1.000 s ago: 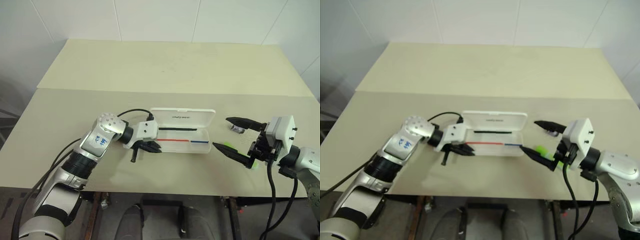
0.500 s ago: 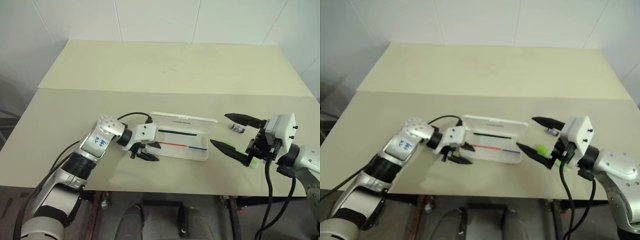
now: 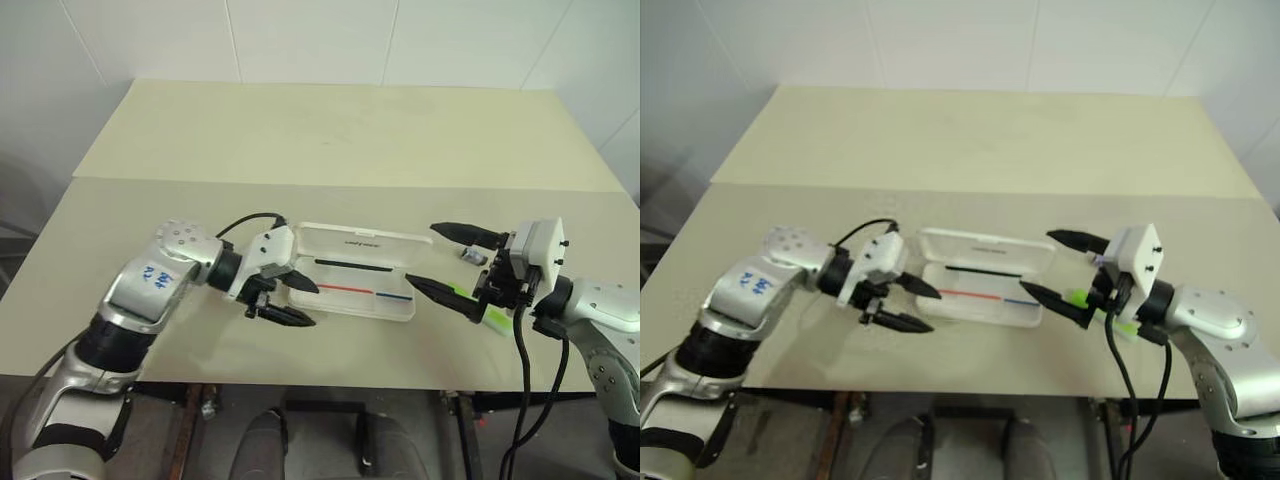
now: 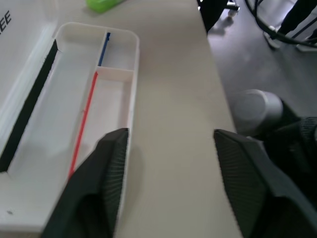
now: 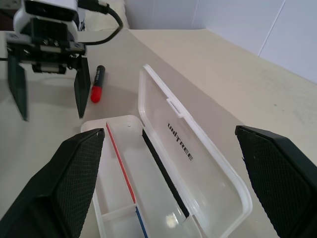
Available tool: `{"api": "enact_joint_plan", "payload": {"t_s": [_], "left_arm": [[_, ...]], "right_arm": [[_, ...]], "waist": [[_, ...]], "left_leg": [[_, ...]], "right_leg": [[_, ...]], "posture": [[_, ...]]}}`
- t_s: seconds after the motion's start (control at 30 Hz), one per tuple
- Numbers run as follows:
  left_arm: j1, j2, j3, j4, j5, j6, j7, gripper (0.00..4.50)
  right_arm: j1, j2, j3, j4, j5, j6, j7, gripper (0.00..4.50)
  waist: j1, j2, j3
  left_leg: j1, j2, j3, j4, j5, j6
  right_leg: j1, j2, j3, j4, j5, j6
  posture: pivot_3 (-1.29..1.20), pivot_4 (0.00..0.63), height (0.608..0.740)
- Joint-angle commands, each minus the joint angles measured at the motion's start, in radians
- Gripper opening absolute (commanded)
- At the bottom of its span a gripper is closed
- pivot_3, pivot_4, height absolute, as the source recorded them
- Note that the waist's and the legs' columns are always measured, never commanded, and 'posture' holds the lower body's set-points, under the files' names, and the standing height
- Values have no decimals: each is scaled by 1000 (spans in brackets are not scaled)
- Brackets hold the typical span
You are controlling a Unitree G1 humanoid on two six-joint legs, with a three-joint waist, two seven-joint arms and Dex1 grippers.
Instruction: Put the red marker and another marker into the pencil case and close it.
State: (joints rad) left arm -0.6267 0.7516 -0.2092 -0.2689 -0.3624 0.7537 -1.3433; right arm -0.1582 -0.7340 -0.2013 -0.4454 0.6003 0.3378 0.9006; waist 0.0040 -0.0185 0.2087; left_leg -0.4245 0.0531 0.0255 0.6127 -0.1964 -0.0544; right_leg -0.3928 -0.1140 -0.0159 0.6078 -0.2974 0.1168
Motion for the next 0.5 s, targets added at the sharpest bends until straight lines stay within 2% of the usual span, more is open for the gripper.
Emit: {"api": "enact_joint_plan", "payload": {"t_s": [0.03,0.13,0.3,0.43,0.5], "left_arm": [[50,65,91,-103,-123,73,-25,4334],[178,127,222,-130,-118,50,57,4447],[380,126,480,-144,-109,6,221,4447],[539,41,646,-218,-73,-26,413,4447],[611,3,677,-266,-58,-34,486,4447]], "right_arm": [[-32,-2,-12,17,3,-31,22,4500],[-90,-11,-4,57,2,-38,50,4500],[-208,-3,14,98,19,-19,68,4500],[-240,3,40,130,16,-20,96,4500],[-249,6,49,146,11,-25,109,4500]], "waist": [[-5,0,0],[-18,0,0],[-26,-2,1],[-29,-3,2],[-28,-4,2]], "left_leg": [[0,0,0,0,0,0],[2,0,2,-1,0,0],[2,1,2,0,0,0],[2,1,3,-1,-1,-1],[2,1,3,-1,-1,-1]], "right_leg": [[0,0,0,0,0,0],[0,0,2,0,0,0],[-1,0,2,2,0,-1],[-1,-1,3,0,0,-1],[-1,-1,3,0,0,-1]], "posture": [[0,150,740],[0,150,740],[0,150,740],[0,150,740],[0,150,740]]}}
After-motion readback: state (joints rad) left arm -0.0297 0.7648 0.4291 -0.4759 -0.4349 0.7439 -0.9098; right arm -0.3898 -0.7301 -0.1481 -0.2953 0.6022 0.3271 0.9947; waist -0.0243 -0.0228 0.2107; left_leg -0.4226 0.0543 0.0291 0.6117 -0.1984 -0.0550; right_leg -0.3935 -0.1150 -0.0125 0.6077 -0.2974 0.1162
